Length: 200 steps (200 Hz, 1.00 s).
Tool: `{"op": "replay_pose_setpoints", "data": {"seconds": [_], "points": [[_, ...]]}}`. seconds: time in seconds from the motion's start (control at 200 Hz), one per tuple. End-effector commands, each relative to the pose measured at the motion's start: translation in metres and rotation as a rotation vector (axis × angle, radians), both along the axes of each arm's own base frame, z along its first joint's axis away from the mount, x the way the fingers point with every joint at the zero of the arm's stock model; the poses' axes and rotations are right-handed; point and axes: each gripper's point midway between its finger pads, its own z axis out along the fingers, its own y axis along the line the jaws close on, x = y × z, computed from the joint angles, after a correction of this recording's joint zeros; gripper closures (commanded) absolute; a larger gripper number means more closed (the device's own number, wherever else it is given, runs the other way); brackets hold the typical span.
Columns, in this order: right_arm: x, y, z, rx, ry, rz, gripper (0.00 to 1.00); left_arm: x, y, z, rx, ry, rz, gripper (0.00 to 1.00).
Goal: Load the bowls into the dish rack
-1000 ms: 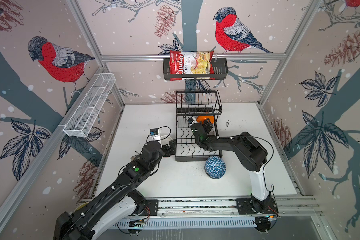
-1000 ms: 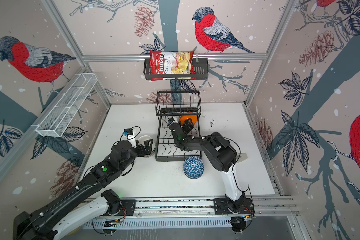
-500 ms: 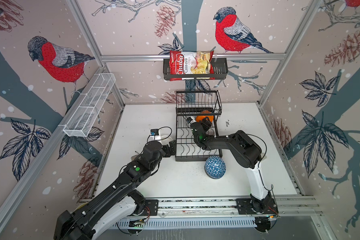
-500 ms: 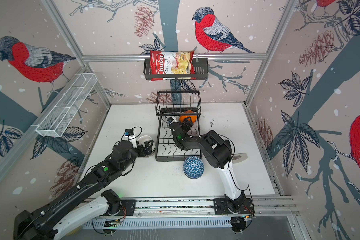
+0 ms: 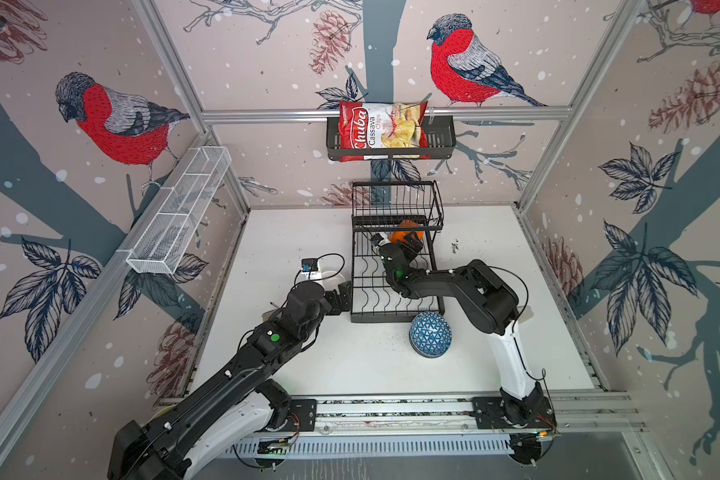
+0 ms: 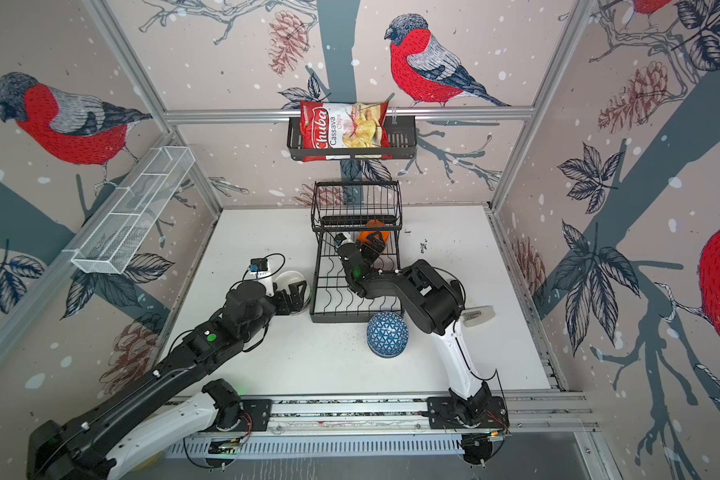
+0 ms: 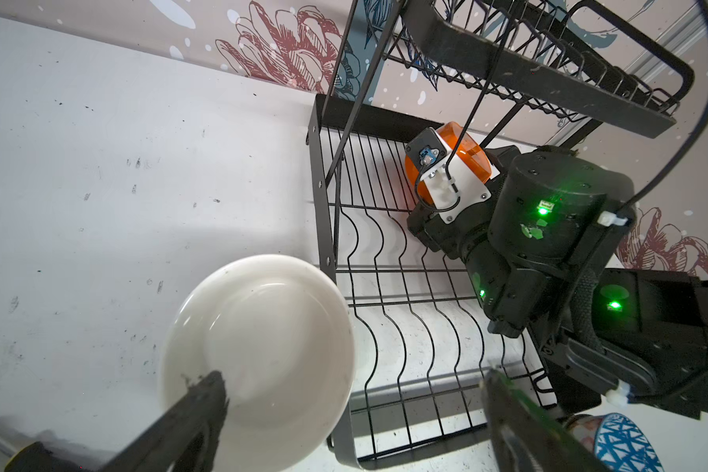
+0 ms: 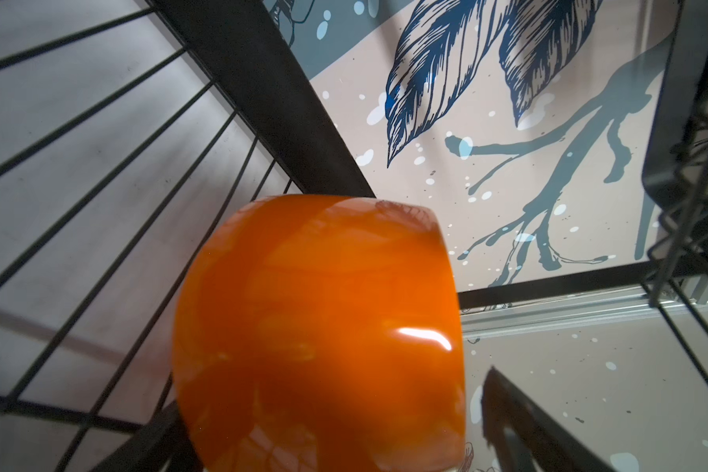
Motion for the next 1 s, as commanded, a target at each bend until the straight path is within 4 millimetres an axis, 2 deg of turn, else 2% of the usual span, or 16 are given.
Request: {"op": "replay_pose_setpoints", "data": {"seconds": [0.0, 0.48, 0.865, 0.995], "points": [[-0.002, 0.001, 0.001, 0.009, 0.0, 0.0, 0.01, 0.001, 0.0, 0.004, -0.007, -0.008, 0.001, 0.04], [-0.011, 0.008, 0.003, 0.092, 0.05, 0.02, 0.01, -0.001, -0.001, 0.001, -0.017, 0.004, -0.002, 0.04], [-0.021, 0.011, -0.012, 0.089, 0.099, 0.038, 0.01, -0.002, 0.001, -0.002, -0.017, 0.01, 0.004, 0.03], [-0.021, 0.011, -0.011, 0.099, 0.097, 0.035, 0.01, -0.002, 0.002, -0.002, -0.016, 0.013, 0.01, 0.03]]}}
